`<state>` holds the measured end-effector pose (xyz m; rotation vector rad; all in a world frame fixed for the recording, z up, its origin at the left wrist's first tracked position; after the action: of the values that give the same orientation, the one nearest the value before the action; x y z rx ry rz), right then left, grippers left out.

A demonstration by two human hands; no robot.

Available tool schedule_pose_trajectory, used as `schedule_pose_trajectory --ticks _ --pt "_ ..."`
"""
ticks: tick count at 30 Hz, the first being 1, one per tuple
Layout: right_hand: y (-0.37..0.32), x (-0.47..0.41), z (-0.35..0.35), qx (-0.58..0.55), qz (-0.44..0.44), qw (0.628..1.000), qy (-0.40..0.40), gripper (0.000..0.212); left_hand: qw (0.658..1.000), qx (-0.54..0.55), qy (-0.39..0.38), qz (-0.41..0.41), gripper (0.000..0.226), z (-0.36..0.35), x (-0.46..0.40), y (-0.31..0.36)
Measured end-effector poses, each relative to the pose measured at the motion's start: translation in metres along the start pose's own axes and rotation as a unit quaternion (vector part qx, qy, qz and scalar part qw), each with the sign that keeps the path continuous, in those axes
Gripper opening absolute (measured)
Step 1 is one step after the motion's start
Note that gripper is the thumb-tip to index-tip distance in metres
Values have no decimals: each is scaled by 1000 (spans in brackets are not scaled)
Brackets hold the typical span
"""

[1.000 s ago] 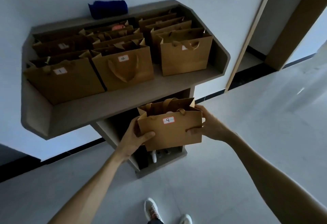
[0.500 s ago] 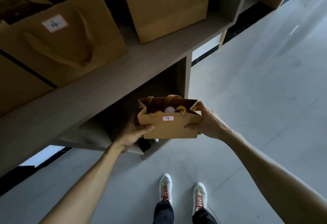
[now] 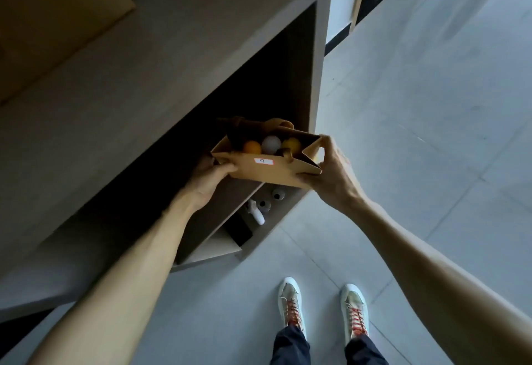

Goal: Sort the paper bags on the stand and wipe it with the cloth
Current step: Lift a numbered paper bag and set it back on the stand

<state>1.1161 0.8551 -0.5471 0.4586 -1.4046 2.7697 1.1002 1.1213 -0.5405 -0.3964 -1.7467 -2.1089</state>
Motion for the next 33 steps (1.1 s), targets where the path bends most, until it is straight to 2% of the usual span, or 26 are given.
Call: schedule_pose_trajectory --ticks 4,7,11,13,18,27,33 --pt "-2 -3 -3 -16 -4 1000 13 76 999 10 19 -29 53 -8 -12 -8" --pt "0 0 -3 -47 -43 998 18 84 993 32 109 -40 58 -14 -17 -11" --pt "9 2 -9 -36 -41 998 15 46 972 133 191 -14 57 -24 -21 -11" --pt "11 -2 -14 -15 -17 1000 -3 38 966 187 181 5 51 -27 -23 -10" --pt "6 -20 -20 9 2 999 -33 43 965 219 146 -4 37 -30 -38 0" --pt "-2 -56 -24 48 21 997 -60 67 970 217 87 -60 39 -32 -66 26" --pt "-1 -60 -25 35 45 998 -41 58 974 199 75 -75 41 -34 -69 31"
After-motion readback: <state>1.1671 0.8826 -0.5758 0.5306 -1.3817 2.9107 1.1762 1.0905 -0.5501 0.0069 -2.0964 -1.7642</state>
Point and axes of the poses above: each hand's wrist, its own x-axis away from the middle knuckle, its own z-axis out of the back of the hand, y = z × x, the point moved 1 cm from there along -x, towards the middle knuckle, and after that the axes turned 7 degrees about -z, right-handed, at the moved point
